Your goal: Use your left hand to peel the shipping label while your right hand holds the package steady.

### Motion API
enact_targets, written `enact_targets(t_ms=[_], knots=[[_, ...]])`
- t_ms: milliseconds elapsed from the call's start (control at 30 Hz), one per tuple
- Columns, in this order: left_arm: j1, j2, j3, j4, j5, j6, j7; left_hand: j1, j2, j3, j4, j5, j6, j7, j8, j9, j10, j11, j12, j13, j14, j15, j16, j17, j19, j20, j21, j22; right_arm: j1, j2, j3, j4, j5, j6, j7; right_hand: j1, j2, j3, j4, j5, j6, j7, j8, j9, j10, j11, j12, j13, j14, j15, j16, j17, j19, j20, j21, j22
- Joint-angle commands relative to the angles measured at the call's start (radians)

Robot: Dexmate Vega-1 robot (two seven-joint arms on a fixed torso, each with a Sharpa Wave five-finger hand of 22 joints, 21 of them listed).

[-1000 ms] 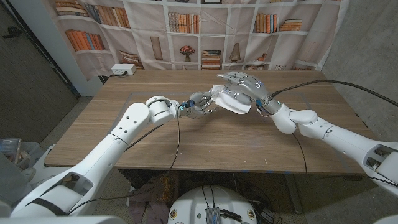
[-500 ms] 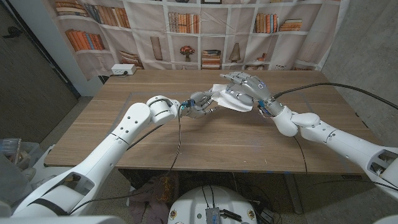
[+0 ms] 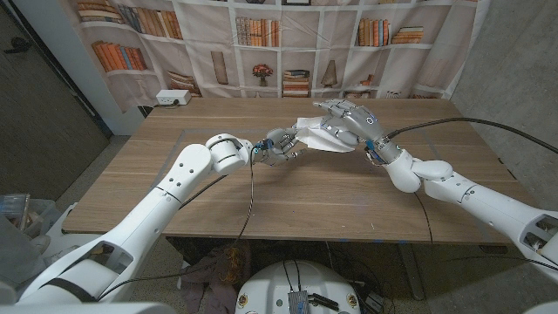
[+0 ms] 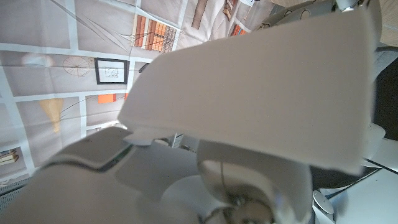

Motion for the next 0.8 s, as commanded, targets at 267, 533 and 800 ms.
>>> enact_targets(t_ms=[267,533,800], knots=[[0.013,0.0,-0.034,-0.01,0.008,-0.041,0.054,0.002,-0.002,0.011,0.002,-0.007,0.005,0.001,-0.002,0.001,0.011,0.0,0.006,0.005,0.009,-0.004,0.003,0.002,-0.001,-0.005,0.001,0.003,-0.06,-0.03,0.068,-0.068,0.035,-0.072,-0.004,-0.002,0.01,-0.005,0.001,0.001,0.004,-0.01,-0.001,0.003,0.037,-0.034,0.046,-0.004,0.007,-0.184,0.004,0.006,-0.003,-0.092,0.007,0.003],[0.013,0.009,-0.046,0.012,0.012,-0.04,0.024,0.002,-0.004,0.011,0.001,-0.007,0.009,0.002,-0.002,0.001,0.012,0.0,0.006,0.004,0.01,-0.005,0.003,0.003,-0.001,-0.006,0.001,0.003,-0.096,-0.035,0.102,-0.126,0.034,-0.118,-0.01,-0.001,0.011,-0.006,0.002,0.001,0.009,-0.011,0.0,0.004,0.035,-0.035,0.045,-0.007,0.008,-0.185,0.004,0.007,-0.003,-0.092,0.008,0.003],[0.047,0.041,-0.079,-0.005,-0.004,-0.039,0.016,0.003,-0.006,0.011,0.0,-0.007,0.01,-0.001,-0.003,0.001,0.013,0.0,0.006,0.004,0.011,-0.004,0.004,0.003,-0.001,-0.005,0.001,0.002,-0.125,-0.031,0.123,-0.18,0.033,-0.174,0.011,-0.001,0.012,-0.006,0.002,0.001,0.008,-0.012,-0.002,0.004,0.035,-0.035,0.045,-0.008,0.01,-0.185,0.005,0.009,-0.002,-0.091,0.009,0.003]])
